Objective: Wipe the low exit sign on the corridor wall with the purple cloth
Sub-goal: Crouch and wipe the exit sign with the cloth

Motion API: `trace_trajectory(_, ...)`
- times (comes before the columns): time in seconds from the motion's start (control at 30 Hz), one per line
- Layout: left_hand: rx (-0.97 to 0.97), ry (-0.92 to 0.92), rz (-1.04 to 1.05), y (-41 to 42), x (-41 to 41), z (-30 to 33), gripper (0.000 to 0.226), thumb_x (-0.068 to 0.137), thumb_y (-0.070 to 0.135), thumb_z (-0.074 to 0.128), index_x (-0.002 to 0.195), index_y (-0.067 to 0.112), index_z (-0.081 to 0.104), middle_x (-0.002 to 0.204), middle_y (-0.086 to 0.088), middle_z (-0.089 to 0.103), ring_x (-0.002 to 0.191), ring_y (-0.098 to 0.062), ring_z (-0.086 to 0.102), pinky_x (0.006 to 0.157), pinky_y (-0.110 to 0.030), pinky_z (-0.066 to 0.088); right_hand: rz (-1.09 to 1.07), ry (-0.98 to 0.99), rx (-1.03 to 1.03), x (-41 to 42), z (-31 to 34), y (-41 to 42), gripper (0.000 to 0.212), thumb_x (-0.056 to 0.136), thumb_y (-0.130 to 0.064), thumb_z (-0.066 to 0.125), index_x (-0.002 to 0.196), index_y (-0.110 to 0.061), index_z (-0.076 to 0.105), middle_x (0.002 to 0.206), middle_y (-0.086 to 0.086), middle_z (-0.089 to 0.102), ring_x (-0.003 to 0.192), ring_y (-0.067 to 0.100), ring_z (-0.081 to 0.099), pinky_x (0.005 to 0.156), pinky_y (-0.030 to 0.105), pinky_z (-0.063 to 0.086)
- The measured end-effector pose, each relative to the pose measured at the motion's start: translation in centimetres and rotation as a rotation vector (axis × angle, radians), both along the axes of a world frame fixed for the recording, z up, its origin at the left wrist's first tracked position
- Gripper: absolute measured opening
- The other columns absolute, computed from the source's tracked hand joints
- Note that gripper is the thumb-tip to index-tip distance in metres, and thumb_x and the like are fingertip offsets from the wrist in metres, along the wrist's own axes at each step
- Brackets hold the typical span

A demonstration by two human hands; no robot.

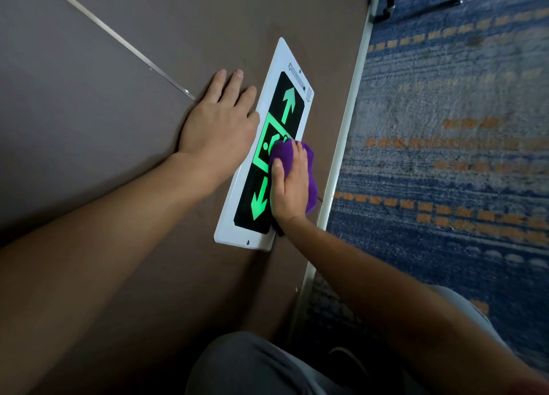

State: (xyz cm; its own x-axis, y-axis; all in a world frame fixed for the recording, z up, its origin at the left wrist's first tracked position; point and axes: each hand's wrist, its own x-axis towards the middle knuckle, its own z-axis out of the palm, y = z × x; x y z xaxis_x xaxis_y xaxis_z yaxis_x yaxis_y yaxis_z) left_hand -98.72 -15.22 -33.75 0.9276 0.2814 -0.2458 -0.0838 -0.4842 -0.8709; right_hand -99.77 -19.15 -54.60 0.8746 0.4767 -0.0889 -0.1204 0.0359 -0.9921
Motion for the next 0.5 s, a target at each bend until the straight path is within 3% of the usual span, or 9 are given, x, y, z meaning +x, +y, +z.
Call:
trace_trajectory(0.2,0.105,-0.018,-0.010,1.6,2.3,3.4,0.065,0.101,0.057,0.034,0.156,0.023,0.036,0.169,-0.014,0.018,0.157,-0.041,0.008,0.126,-0.057,0.006,-0.007,0.071,-0.013,7.6,1.6,2.9,0.067,0.105,-0.057,0.034,0.162,-0.021,0.028,0.167,0.008,0.037,0.155,0.028,0.035,0.123,0.055,0.035)
trace_trajectory(0.4,0.069,0.017,-0.013,1.1,2.3,3.4,0.061,0.105,0.048,0.029,0.158,0.016,0.031,0.168,-0.020,0.015,0.156,-0.043,0.007,0.126,-0.059,0.006,0.070,-0.017,-0.015,15.2,5.9,5.1,0.070,0.101,-0.064,0.037,0.159,-0.026,0.033,0.162,0.006,0.046,0.150,0.027,0.044,0.120,0.053,0.038)
trace_trajectory(0.5,0.053,0.006,-0.013,0.9,2.4,3.8,0.056,0.106,0.038,0.025,0.156,0.014,0.035,0.168,-0.020,0.019,0.156,-0.043,0.009,0.126,-0.058,0.007,0.062,-0.128,0.041,15.2,7.6,5.2,0.069,0.104,-0.056,0.045,0.162,-0.022,0.031,0.168,0.006,0.038,0.155,0.025,0.036,0.124,0.051,0.033)
